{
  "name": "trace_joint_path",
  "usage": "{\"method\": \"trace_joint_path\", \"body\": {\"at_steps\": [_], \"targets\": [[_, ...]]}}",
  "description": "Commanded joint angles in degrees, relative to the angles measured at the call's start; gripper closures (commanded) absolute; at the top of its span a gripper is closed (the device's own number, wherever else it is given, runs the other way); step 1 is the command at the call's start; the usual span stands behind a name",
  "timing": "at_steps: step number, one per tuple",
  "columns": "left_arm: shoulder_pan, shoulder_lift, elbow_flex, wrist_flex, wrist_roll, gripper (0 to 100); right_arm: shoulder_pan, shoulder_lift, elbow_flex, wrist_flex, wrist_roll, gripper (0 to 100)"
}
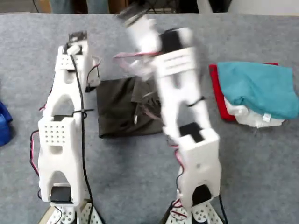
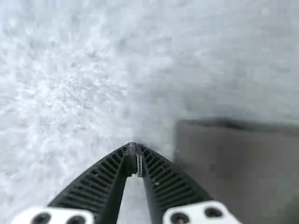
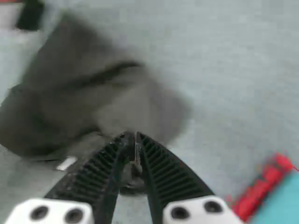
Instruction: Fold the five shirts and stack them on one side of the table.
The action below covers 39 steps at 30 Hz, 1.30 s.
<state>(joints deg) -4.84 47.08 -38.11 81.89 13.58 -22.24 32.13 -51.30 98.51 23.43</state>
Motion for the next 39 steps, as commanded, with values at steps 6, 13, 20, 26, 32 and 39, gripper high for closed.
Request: {"method": "trace_joint_path", "body": {"at_steps": [6,13,20,26,32,39], "targets": [[-12.7,-0.6,-1.2,-6.1,2.2,97,-4.2,6.6,1.1,-1.1,-0.6,98.3],[-15.5,1.8,-5.6,-5.9,3.5,97,-8.0,12.6,2.1,1.4,-0.6,98.3],[-15.6,2.7,-7.1,-5.9,3.4,97,1.6,19.6,-1.4,-1.8,-0.1,98.3],[-15.2,2.7,-7.1,-6.0,3.4,97,11.7,24.2,-14.5,-4.7,-0.1,98.3],[-14.2,2.8,-7.1,-6.0,3.3,97,14.9,30.4,-29.1,-7.9,-0.1,98.3],[-14.1,2.8,-7.1,-6.1,3.3,97,21.2,37.3,-42.6,-11.4,-0.2,98.3]]}}
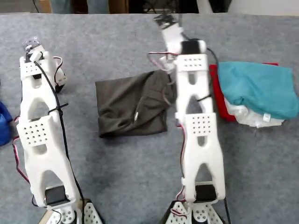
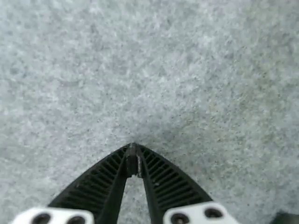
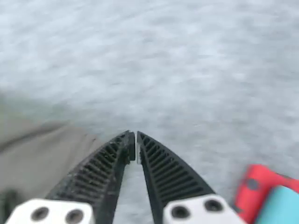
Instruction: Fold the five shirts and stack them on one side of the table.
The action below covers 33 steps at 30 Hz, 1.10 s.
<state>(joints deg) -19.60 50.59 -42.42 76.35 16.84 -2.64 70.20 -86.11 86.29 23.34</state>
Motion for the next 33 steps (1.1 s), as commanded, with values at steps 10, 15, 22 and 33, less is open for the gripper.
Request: {"method": "trace_joint_path", "body": {"at_steps": [10,15,22,33], "targets": [[0.7,-0.7,-2.8,-0.5,0.1,97,-13.7,-11.6,0.0,14.9,-0.5,98.3],[0.7,-0.7,-2.7,-0.5,0.0,97,-18.5,-9.9,11.6,14.1,-0.5,98.3],[0.7,-0.7,-2.8,-0.5,-1.7,97,-16.6,-7.9,14.0,15.0,-0.5,98.3],[0.7,-0.7,-2.8,-0.5,-1.7,97,-15.5,-21.8,40.1,14.9,-7.0,98.3]]}}
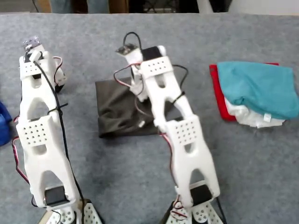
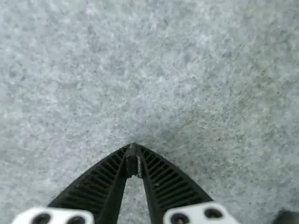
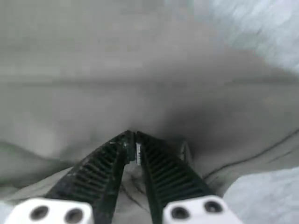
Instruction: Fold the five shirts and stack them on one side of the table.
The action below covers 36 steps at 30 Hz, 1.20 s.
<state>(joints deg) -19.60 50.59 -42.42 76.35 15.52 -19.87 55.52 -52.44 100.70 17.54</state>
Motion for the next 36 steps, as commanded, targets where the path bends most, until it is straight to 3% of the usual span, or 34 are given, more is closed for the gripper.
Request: {"method": "trace_joint_path", "body": {"at_steps": [1,17,20,26,30,36], "targets": [[0.7,-0.7,-2.8,-0.5,-0.4,97,2.1,-9.0,8.9,0.5,-1.6,98.3],[0.7,-0.7,-2.8,-0.5,-0.4,97,10.7,-38.1,49.4,0.1,2.3,98.3],[0.7,-0.7,-2.8,-0.5,-0.4,97,10.7,-43.3,49.8,0.1,3.0,98.3],[3.1,-1.8,-3.3,0.5,-0.6,97,9.1,-45.1,35.6,-0.9,-1.0,98.3],[7.1,-7.5,-12.1,11.2,-4.4,97,4.8,-39.1,34.2,-2.9,-10.8,98.3],[20.9,-11.9,-22.9,24.1,-13.6,97,7.4,-32.8,39.8,-6.2,-11.2,98.3]]}}
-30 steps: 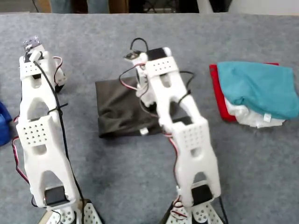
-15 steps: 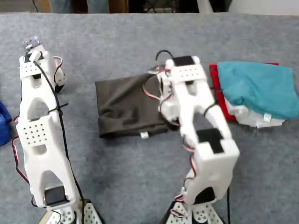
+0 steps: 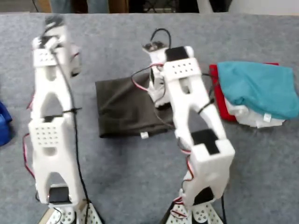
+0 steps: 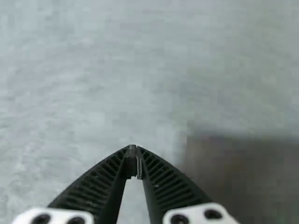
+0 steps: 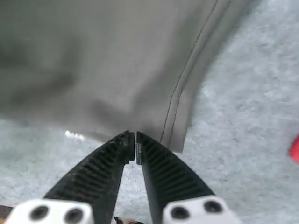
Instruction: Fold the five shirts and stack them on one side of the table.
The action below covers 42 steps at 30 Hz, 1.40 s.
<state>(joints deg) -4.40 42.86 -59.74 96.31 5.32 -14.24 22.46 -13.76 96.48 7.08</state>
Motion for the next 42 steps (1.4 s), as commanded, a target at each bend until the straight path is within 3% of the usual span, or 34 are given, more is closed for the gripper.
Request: {"method": "trace_joint_path", "body": {"at_steps": [1,7,12,18,21,30,33,39,42], "targets": [[7.1,-2.8,-4.0,4.0,-4.1,97,2.5,0.4,2.3,-3.8,-0.9,98.3],[9.7,9.7,2.6,1.2,-2.7,97,5.6,0.5,14.9,-15.3,-0.8,98.3],[7.3,18.8,-3.2,-1.8,1.1,97,5.5,0.0,25.5,-26.5,-0.2,98.3],[3.7,24.2,-15.3,1.3,1.0,97,5.6,-1.7,26.2,-23.9,3.6,98.3],[2.9,24.4,-20.2,3.3,-2.7,97,5.6,-5.1,26.2,-23.3,6.1,98.3],[2.2,22.3,-23.0,4.6,-9.8,97,5.4,-28.0,25.6,-11.3,8.9,98.0],[1.5,18.1,-23.4,4.6,-9.8,97,3.7,-33.0,27.4,-9.9,4.3,94.4],[-1.6,8.4,-18.4,4.6,-10.2,97,0.0,-34.2,30.7,-8.1,-10.5,68.8],[-5.2,6.0,-14.0,4.6,-10.3,97,-4.0,-33.0,30.4,-10.2,-19.9,65.9]]}}
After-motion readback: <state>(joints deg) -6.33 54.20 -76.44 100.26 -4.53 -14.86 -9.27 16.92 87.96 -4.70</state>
